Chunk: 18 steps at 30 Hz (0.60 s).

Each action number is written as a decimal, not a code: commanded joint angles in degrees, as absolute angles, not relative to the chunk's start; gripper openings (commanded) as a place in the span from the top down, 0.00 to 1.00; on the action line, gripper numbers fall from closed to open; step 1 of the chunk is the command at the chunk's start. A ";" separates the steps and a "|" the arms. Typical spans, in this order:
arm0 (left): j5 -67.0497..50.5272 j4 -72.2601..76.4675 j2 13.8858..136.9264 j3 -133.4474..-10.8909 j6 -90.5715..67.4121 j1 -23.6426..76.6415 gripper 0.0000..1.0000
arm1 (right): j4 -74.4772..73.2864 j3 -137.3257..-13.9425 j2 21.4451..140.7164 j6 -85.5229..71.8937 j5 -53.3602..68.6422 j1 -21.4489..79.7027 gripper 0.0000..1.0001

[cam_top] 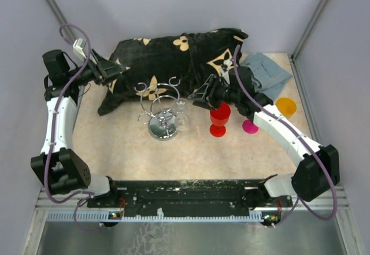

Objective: Take the wine glass off the wine glass rack

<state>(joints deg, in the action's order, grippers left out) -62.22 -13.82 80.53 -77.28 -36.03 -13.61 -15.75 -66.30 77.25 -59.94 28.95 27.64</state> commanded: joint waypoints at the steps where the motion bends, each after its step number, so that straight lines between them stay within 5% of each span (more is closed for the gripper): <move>1: -64.72 -11.18 80.09 -75.67 -37.25 -13.58 0.14 | -8.42 -65.76 73.59 -62.70 30.07 29.03 0.58; 18: -65.13 -11.43 83.11 -76.79 -36.21 -13.29 0.16 | -7.44 -63.47 74.31 -62.14 32.84 29.34 0.61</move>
